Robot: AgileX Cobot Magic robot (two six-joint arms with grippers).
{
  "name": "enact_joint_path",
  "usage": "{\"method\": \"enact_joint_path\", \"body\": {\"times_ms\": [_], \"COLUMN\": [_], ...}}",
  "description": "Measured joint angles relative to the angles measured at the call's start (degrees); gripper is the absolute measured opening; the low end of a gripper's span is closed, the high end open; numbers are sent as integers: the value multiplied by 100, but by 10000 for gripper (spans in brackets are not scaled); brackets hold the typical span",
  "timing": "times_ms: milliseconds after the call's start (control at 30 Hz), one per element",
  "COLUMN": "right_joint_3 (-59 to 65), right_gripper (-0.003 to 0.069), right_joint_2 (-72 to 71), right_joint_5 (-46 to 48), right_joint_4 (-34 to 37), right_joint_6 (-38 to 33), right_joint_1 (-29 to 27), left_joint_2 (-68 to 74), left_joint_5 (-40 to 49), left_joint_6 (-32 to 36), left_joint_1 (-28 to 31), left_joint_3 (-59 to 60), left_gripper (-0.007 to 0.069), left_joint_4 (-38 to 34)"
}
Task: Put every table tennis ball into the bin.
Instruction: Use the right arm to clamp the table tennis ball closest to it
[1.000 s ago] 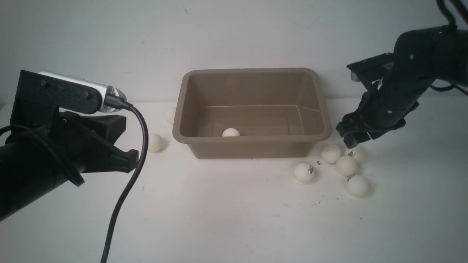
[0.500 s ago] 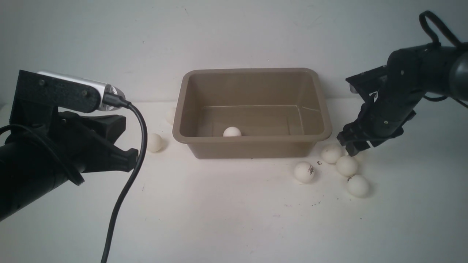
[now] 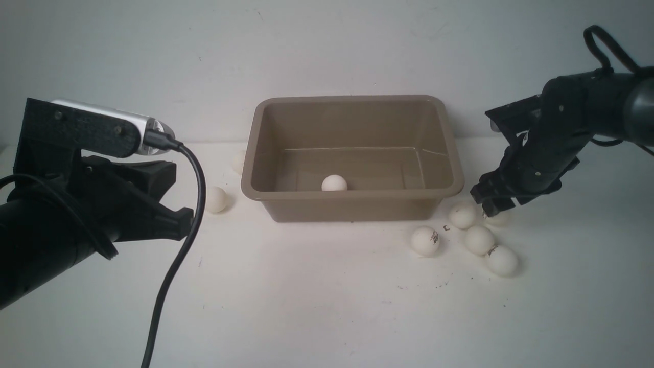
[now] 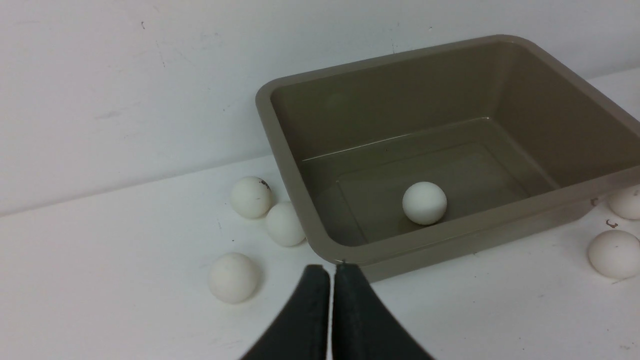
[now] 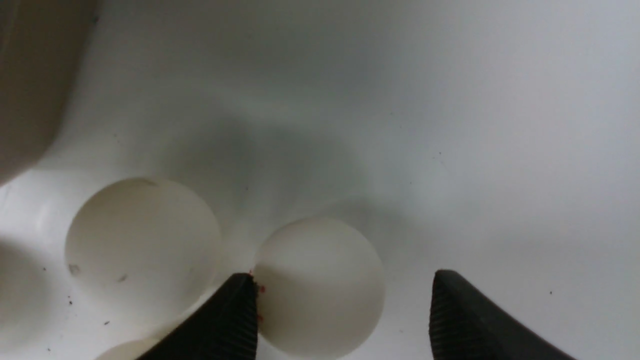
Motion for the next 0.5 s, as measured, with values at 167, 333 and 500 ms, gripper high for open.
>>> {"method": "enact_joint_path", "body": {"times_ms": [167,333,500], "right_joint_3": [0,0,-143], "right_gripper": [424,390,364], "right_joint_2": [28,254,302], "right_joint_5": [-150,-175,8], "right_joint_4": [36,111,1], "right_joint_6": [0,0,43], "right_joint_1": [0,0,0], "left_joint_2": [0,0,0], "left_joint_5": [0,0,0], "left_joint_6": [0,0,0], "left_joint_1": [0,0,0], "left_joint_3": [0,0,0], "left_gripper": [-4,-4,-4], "left_joint_4": [0,0,-2]}}
